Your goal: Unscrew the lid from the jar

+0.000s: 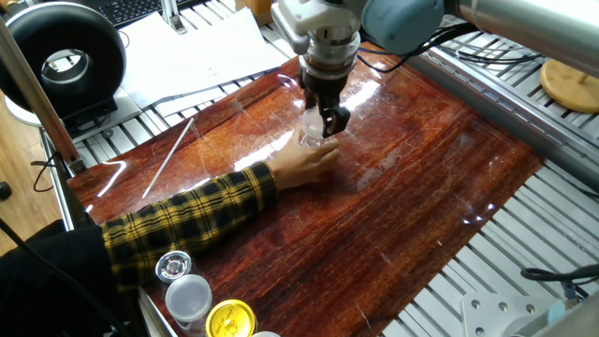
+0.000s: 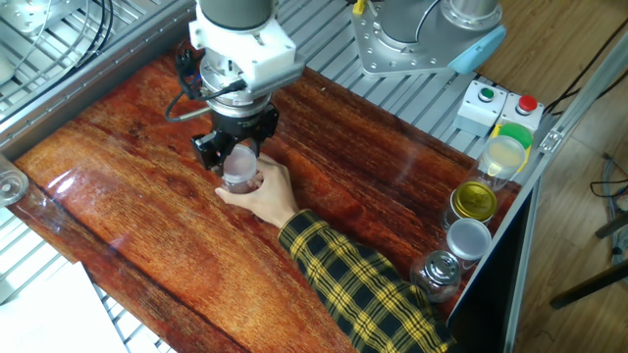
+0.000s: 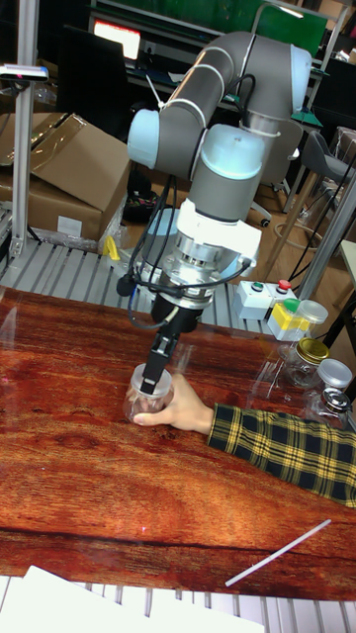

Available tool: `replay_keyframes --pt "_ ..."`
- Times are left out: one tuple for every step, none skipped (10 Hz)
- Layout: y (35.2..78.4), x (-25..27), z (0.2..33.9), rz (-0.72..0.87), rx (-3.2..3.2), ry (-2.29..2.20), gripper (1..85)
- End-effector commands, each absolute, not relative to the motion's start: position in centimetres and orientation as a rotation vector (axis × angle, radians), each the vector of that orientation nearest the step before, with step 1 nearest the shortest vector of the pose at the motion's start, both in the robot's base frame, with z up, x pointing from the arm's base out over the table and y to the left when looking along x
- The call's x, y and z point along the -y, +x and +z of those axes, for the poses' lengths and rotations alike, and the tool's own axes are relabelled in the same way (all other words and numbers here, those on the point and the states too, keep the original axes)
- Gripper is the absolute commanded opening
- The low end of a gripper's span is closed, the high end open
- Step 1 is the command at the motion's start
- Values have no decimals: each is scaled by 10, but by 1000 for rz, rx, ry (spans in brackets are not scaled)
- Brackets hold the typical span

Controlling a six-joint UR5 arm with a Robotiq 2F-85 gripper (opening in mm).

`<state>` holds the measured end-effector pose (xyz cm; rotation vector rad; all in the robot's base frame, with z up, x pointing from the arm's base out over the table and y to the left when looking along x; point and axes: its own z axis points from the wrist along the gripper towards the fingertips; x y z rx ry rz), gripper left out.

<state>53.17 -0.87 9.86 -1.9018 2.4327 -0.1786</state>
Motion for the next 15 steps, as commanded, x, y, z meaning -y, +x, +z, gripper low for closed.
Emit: replay_keyframes --pt "523 15 102 -113 -2539 -1764 673" --pt "523 17 103 -96 -2574 -1712 697" --pt "523 14 103 -73 -2600 -1663 720" --pt "523 15 102 -77 -2620 -1637 723" --pt "520 14 102 -57 -2658 -1587 727" --pt "517 15 102 -44 -2734 -1466 727" --pt "514 12 102 19 -2859 -1211 703" --pt "519 11 101 59 -2907 -1043 697" --pt "523 11 100 100 -2940 -908 700" --pt "524 15 100 107 -2981 -793 700" --pt "524 16 101 130 -3020 -661 703" --pt "521 14 101 170 -3049 -573 707" --pt "520 15 100 195 -3066 -521 713" --pt "519 11 100 236 -3082 -454 720" --pt "519 5 99 274 -3098 -365 720"
